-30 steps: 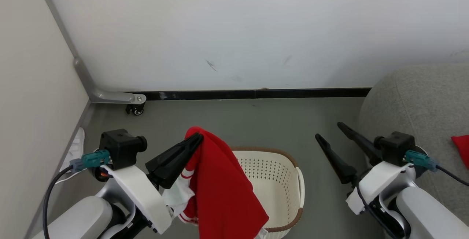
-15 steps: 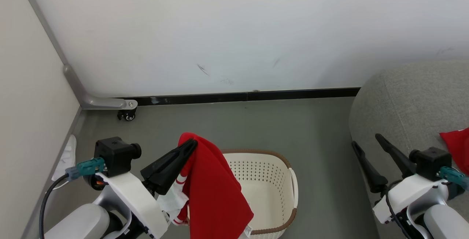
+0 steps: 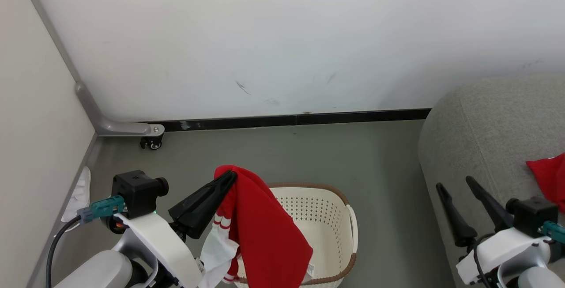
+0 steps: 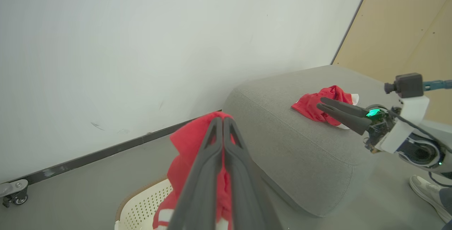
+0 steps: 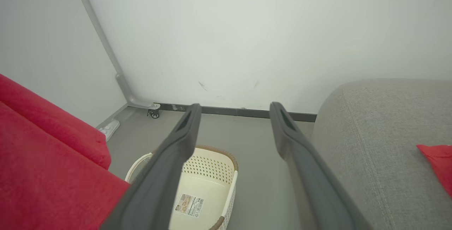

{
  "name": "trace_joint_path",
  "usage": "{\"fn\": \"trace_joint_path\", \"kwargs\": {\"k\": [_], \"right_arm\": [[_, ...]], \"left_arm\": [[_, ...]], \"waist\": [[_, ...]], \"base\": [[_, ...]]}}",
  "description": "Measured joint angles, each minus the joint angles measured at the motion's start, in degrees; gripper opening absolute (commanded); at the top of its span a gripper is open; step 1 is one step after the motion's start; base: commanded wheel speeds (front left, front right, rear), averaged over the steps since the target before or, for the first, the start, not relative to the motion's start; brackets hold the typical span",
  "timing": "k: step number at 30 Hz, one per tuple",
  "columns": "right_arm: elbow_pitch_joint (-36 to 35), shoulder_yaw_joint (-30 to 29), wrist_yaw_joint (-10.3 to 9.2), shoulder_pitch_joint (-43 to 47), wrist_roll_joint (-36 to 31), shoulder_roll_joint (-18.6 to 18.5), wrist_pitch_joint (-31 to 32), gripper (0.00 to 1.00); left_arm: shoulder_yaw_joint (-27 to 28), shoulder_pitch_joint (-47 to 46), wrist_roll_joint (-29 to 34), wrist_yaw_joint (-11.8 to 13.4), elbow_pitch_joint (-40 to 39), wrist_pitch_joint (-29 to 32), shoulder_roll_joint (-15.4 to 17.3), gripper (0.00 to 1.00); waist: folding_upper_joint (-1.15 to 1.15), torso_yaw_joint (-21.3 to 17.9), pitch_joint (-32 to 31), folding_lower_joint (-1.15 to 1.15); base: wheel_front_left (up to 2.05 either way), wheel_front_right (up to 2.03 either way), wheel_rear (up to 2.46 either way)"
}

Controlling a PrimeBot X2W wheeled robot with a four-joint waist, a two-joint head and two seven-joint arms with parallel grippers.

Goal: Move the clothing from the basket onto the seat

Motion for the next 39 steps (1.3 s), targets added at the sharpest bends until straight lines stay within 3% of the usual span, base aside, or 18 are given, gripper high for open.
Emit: {"fn": "trace_joint_path", "kwargs": {"k": [13, 23, 30, 39], "right_arm": [[-3.3, -0.38, 0.0, 1.31, -1.98, 0.98, -0.01, 1.0], [-7.75, 11.15, 0.0, 0.54, -3.21, -0.63, 0.09, 1.0], [-11.55, 24.93, 0.0, -6.09, -3.37, -3.6, 3.69, 1.0], [-13.22, 33.89, 0.01, -13.26, -1.72, -6.69, 7.21, 1.0]], "left_arm": [[-0.01, 0.01, -0.04, 0.0, -0.23, -0.04, 0.46, 0.0], [-0.9, -0.02, 0.58, -0.24, -0.79, 0.31, 0.74, 0.0], [-2.53, -0.23, 1.11, -1.69, -2.02, 1.3, 0.79, 0.0], [-4.52, -2.08, 2.67, -3.65, -2.97, 2.22, 1.05, 0.0]], "waist": [[0.0, 0.17, -0.1, 0.0], [0.0, 0.54, -0.16, 0.0], [0.0, 1.05, 0.22, 0.0], [0.0, 1.81, 0.61, 0.0]], "base": [[0.0, 0.0, 0.0], [0.0, 0.0, 0.0], [0.0, 0.0, 0.0], [0.0, 0.0, 0.0]]}}
